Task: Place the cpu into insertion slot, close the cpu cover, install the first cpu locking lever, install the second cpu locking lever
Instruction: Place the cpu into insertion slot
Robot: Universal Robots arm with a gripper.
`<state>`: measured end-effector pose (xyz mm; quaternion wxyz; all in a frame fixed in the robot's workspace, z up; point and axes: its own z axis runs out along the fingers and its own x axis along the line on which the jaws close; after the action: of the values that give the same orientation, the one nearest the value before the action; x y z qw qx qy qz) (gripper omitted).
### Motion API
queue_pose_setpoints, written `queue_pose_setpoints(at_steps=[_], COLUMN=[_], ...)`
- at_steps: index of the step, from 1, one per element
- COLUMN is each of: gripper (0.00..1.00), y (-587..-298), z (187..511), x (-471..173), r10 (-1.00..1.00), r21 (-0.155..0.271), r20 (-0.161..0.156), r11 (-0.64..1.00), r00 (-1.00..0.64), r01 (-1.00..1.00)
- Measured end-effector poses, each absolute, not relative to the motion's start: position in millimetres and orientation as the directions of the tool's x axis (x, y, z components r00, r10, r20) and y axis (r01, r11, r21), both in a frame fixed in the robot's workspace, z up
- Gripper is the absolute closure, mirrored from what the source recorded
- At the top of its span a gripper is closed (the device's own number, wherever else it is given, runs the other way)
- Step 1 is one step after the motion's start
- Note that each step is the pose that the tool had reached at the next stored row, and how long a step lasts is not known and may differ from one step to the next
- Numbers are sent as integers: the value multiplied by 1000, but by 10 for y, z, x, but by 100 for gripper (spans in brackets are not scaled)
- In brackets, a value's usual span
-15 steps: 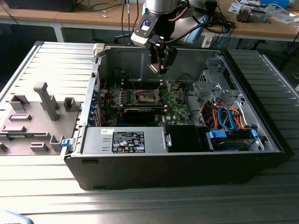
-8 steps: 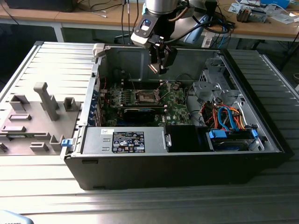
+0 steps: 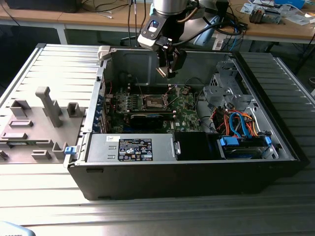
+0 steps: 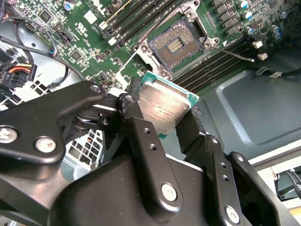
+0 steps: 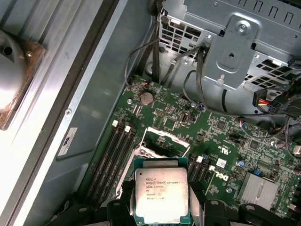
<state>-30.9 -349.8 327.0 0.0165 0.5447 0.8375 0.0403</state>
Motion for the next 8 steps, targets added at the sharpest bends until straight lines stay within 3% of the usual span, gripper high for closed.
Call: queue_pose_setpoints(at_steps=[8], gripper=[45], y=[-3498], z=[3270], x=[-309], r10=[916], r21=[85], r20=[16], r11=[398], r00=[-400], r01=[914])
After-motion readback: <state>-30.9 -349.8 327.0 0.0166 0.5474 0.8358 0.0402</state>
